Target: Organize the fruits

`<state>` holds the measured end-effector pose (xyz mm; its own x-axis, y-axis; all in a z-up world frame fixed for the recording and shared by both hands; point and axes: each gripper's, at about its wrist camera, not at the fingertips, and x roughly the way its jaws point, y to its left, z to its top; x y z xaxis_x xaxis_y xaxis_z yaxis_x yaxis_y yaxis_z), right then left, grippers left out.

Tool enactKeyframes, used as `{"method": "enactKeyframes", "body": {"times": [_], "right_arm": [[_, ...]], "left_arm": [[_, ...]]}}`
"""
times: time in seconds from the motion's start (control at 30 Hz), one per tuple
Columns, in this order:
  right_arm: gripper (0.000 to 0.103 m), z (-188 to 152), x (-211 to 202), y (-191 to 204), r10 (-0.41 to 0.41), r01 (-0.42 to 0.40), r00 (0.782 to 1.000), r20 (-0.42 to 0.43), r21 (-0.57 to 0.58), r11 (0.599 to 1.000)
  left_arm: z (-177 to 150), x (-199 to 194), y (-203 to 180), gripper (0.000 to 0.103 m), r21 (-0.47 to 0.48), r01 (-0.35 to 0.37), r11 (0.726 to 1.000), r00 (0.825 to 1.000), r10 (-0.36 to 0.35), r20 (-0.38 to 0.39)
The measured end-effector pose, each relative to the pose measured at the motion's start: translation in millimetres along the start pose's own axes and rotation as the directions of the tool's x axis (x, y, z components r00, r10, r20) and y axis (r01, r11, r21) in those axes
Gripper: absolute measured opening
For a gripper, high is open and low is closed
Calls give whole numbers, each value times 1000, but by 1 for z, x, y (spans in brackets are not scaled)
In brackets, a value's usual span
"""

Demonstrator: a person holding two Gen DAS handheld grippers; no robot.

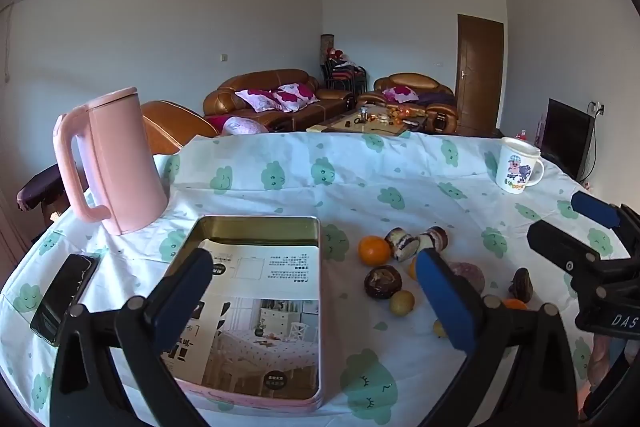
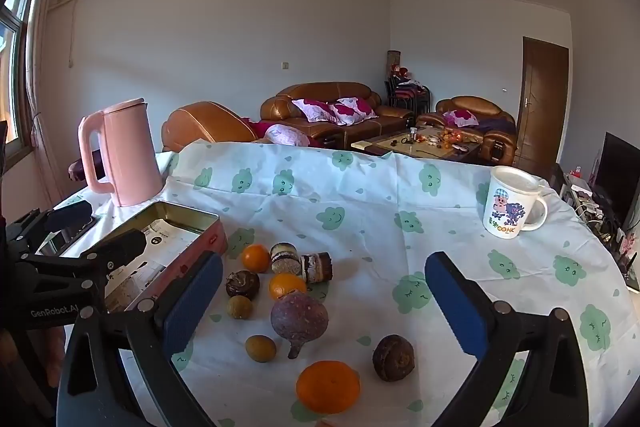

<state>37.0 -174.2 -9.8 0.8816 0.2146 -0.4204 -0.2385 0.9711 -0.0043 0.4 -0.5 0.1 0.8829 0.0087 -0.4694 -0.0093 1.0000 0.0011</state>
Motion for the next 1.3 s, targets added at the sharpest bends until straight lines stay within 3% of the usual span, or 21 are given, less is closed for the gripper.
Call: {"method": "enactKeyframes", "body": {"times": [1.3], "right_arm": [[102, -7, -3, -10, 0, -1, 1000, 3, 49, 999]], "left_arm": [[-5, 4, -2, 103, 0, -1, 1000, 1000, 1, -2]]}}
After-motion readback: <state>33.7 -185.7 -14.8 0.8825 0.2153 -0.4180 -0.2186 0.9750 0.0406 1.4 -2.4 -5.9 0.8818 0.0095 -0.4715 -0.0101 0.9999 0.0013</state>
